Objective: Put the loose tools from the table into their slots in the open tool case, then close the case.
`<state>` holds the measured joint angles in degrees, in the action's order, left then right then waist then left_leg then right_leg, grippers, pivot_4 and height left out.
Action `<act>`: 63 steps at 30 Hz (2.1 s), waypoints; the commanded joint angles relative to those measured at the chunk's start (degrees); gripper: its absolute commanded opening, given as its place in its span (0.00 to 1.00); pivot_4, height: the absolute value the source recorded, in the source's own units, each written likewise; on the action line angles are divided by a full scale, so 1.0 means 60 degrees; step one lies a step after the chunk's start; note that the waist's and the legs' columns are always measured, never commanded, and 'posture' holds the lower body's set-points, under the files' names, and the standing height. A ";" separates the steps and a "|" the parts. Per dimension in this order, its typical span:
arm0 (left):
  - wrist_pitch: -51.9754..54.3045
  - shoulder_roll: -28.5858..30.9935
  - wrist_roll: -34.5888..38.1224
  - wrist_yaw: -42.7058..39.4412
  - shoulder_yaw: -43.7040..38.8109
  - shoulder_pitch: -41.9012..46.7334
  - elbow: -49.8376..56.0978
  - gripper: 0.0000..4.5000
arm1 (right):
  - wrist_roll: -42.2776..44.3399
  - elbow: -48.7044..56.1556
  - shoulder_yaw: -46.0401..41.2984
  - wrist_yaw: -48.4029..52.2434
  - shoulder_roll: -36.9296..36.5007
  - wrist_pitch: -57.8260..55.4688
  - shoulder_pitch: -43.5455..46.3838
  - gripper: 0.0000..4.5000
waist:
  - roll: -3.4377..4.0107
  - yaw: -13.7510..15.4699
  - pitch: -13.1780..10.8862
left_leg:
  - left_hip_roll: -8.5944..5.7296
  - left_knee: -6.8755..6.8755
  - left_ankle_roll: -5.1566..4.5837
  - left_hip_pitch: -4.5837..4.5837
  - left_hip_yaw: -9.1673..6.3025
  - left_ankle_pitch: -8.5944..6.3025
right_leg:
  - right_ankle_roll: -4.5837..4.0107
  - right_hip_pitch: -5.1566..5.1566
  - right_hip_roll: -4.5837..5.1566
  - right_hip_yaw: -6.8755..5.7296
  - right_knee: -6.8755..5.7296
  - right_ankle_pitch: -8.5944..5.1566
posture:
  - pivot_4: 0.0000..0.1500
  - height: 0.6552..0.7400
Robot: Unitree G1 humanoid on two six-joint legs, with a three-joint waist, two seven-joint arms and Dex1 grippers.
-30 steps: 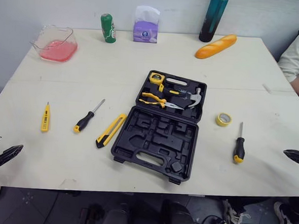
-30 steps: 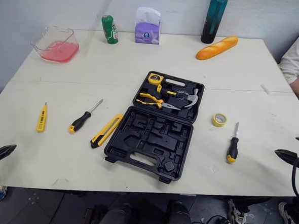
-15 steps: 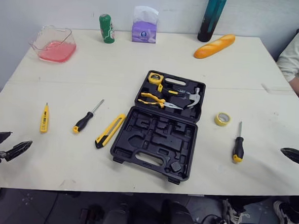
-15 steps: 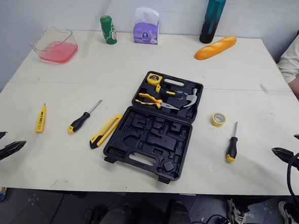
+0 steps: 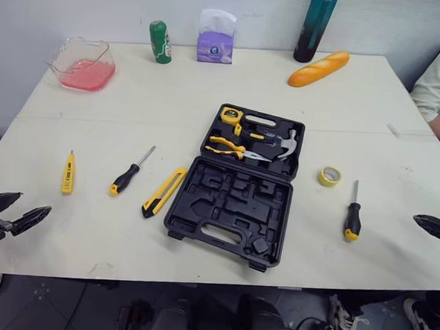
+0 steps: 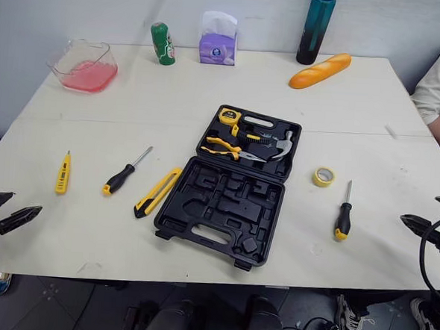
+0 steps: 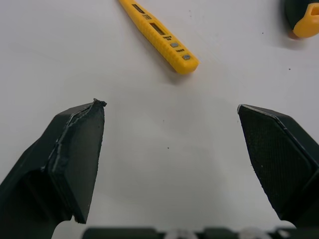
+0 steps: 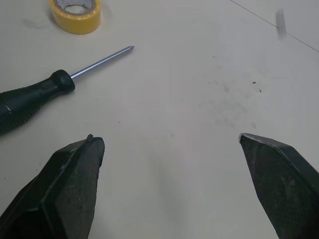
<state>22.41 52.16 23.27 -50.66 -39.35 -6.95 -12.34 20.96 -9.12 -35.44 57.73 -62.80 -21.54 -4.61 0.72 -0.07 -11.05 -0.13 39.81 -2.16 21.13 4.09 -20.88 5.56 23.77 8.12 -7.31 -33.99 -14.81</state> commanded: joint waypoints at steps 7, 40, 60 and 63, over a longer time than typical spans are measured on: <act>0.1152 0.0114 0.0292 0.0236 0.1873 0.1782 0.2114 0.99 | 0.0738 0.2058 0.0045 -0.0969 0.0425 -0.1660 0.0721 1.00 | -0.0002 0.0141 0.0001 | -0.0002 0.0024 0.0008 0.0002 -0.0007 0.0001 | 0.0003 -0.0007 0.0006 -0.0001 -0.0010 0.0002 | 1.00 0.90; -0.1523 -0.4945 -0.3661 0.1176 0.8067 1.0585 -0.5397 0.00 | -0.0769 0.2331 0.5728 -0.3466 0.3421 -0.3219 0.4926 0.02 | -0.0023 0.0243 0.0007 | -0.0022 0.0045 -0.0057 0.0023 0.0070 0.0058 | 0.0073 -0.0001 -0.0112 -0.0028 -0.0019 0.0041 | 1.00 0.90; 0.1541 -0.5161 -0.3429 -0.0089 0.8594 0.8234 -0.0051 0.00 | -0.0928 0.2708 0.6369 -0.2385 0.3546 -0.3134 0.5337 0.02 | -0.0023 0.0214 0.0008 | -0.0028 0.0046 -0.0065 0.0025 0.0069 0.0061 | 0.0080 -0.0001 -0.0105 -0.0019 -0.0018 0.0045 | 1.00 0.90; 0.2030 -0.5154 -0.3387 0.0246 0.8410 0.7965 0.0491 0.00 | -0.1098 0.2629 0.6204 -0.2552 0.3590 -0.3169 0.5303 0.02 | -0.0024 0.0219 0.0008 | -0.0028 0.0047 -0.0065 0.0021 0.0069 0.0061 | 0.0080 -0.0003 -0.0103 -0.0017 -0.0019 0.0045 | 1.00 0.90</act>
<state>34.00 23.34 1.05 -48.79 9.81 41.06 -13.65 13.11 4.12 1.84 41.75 -42.40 -42.73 25.96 0.57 1.24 -11.00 -0.30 40.10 -2.55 21.26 4.50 -20.51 6.04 23.76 7.50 -7.42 -34.10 -14.54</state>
